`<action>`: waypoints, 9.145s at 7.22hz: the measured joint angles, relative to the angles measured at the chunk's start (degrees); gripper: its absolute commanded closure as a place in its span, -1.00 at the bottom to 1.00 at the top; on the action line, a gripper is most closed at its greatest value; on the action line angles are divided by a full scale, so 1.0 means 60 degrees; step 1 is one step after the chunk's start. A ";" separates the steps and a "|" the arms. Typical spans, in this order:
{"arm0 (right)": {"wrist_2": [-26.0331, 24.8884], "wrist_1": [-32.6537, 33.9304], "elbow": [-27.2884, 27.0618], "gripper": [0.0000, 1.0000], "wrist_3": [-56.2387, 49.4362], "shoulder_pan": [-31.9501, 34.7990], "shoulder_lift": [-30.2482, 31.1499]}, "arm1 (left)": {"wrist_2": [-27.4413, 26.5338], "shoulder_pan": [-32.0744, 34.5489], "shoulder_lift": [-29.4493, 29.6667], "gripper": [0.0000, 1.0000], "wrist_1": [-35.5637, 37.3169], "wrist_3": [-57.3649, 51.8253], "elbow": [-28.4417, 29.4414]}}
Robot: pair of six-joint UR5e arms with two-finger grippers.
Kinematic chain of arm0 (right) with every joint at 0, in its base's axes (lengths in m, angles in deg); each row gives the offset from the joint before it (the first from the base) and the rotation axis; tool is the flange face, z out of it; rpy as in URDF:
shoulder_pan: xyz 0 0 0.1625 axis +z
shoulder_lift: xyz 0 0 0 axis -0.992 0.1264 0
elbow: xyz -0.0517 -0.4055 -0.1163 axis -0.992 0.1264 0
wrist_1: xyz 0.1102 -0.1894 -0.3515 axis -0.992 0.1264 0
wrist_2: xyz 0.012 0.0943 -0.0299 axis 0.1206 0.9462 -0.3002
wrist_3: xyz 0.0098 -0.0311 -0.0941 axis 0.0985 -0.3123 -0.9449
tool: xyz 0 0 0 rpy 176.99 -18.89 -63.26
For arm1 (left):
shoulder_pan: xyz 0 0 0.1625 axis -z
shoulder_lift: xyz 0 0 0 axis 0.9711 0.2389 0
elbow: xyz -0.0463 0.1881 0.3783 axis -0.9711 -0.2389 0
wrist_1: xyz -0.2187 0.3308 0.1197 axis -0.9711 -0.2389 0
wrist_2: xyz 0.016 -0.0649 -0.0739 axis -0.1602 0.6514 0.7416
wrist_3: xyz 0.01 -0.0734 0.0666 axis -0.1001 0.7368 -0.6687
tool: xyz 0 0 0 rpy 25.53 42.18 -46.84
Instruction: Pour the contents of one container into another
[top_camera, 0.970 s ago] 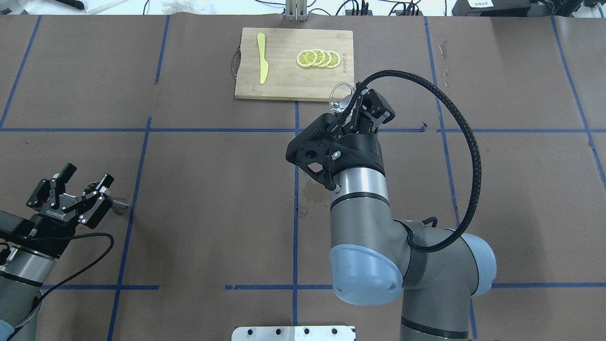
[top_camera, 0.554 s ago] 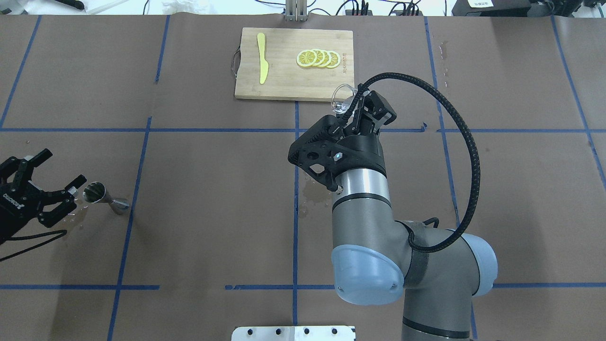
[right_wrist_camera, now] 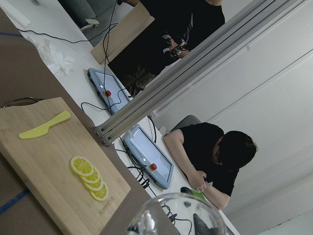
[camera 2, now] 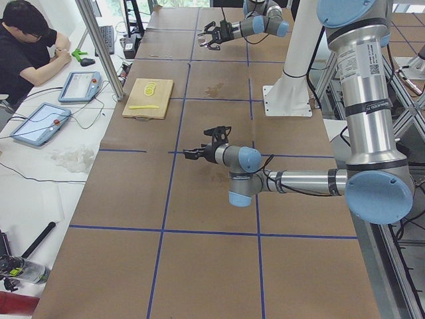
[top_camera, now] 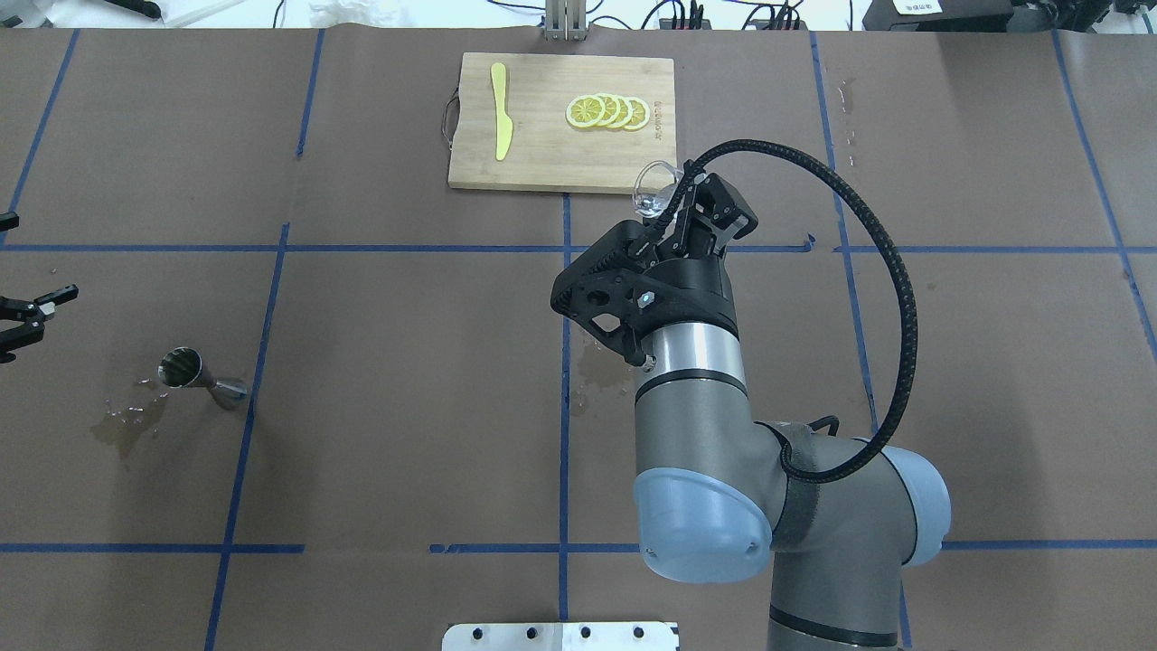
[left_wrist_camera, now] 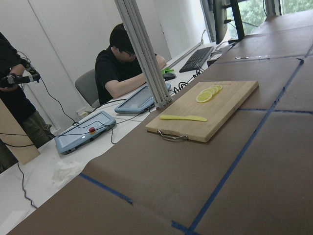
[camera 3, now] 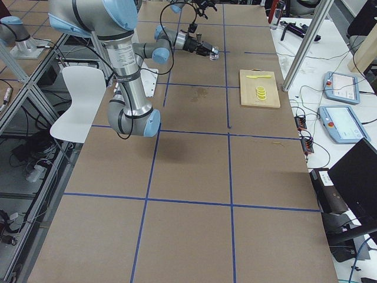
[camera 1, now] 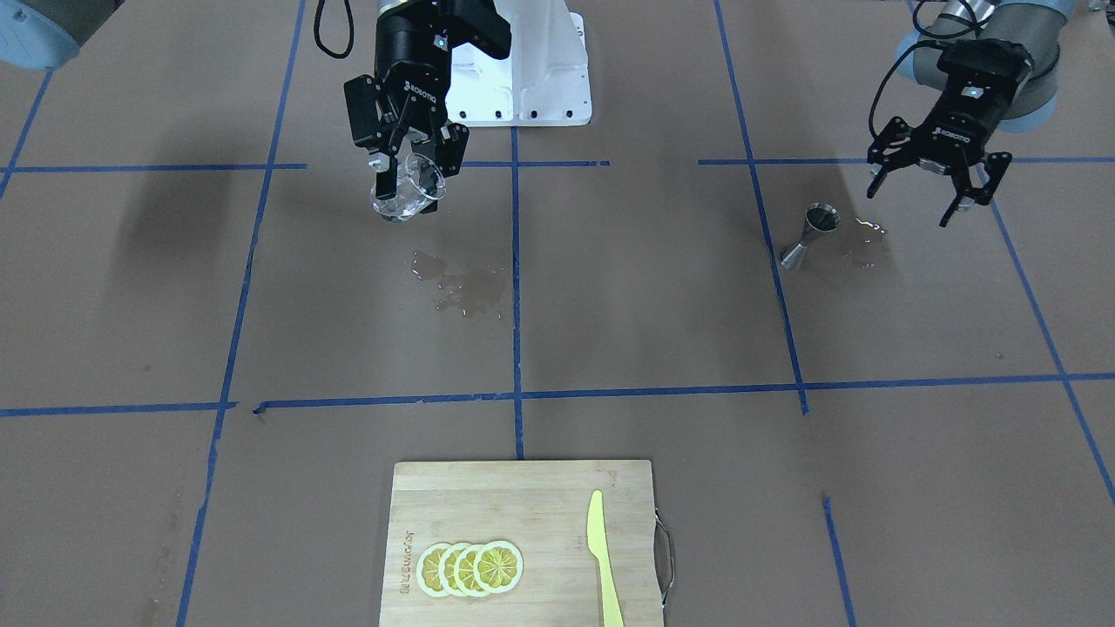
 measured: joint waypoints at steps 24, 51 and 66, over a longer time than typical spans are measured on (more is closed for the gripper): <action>-0.0031 -0.0608 -0.0144 1.00 0.0143 -0.0002 0.0441 | 0.5593 0.6513 0.1710 -1.00 1.4441 -0.1466 0.0189; 0.0673 -0.9172 0.3949 0.49 0.8546 -0.0476 0.5742 | 0.5579 0.6497 0.2092 -1.00 1.4411 -0.1474 0.0258; -0.0202 -0.9624 0.4009 -1.00 0.8439 -0.0442 0.5869 | 0.5612 0.6496 0.2227 -1.00 1.4411 -0.1459 0.0260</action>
